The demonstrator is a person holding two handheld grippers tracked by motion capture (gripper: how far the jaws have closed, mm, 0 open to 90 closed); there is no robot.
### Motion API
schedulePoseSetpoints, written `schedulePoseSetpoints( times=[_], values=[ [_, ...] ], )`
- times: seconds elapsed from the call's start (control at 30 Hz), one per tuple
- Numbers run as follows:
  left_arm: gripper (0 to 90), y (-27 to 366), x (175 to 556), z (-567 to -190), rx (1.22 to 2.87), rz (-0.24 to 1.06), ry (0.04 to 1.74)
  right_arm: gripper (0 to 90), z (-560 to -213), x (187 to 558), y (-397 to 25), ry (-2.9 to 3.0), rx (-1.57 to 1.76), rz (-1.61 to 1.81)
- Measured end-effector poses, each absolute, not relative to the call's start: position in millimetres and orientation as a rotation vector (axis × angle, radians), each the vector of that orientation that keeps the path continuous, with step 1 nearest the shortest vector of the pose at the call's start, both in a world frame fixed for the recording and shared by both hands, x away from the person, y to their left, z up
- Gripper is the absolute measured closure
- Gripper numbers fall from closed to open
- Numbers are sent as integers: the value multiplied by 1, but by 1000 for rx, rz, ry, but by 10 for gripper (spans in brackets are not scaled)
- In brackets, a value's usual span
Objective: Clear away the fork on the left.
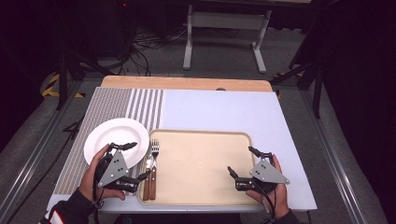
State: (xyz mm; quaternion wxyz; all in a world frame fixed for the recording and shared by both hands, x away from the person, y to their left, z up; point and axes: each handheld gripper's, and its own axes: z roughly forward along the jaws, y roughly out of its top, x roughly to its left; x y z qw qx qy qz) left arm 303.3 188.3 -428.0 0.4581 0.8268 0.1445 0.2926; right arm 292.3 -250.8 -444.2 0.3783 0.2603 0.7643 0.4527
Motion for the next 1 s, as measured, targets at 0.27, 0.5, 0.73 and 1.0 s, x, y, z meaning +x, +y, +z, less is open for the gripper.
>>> schedulePoseSetpoints(
  times=[0.27, 0.5, 0.73, 1.0],
  values=[
    [70, 206, 300, -429, 2022, 748, 395, 79, -444, 292, -250, 1959, 659, 1153],
    [70, 220, 297, -431, 2010, 755, 428, 80, -444, 293, -250, 1961, 656, 1137],
    [61, 231, 294, -437, 2018, 745, 443, 81, -445, 294, -249, 1963, 667, 1138],
    [53, 243, 291, -443, 2033, 749, 461, 81, -445, 295, -246, 1975, 657, 1132]
  ],
)
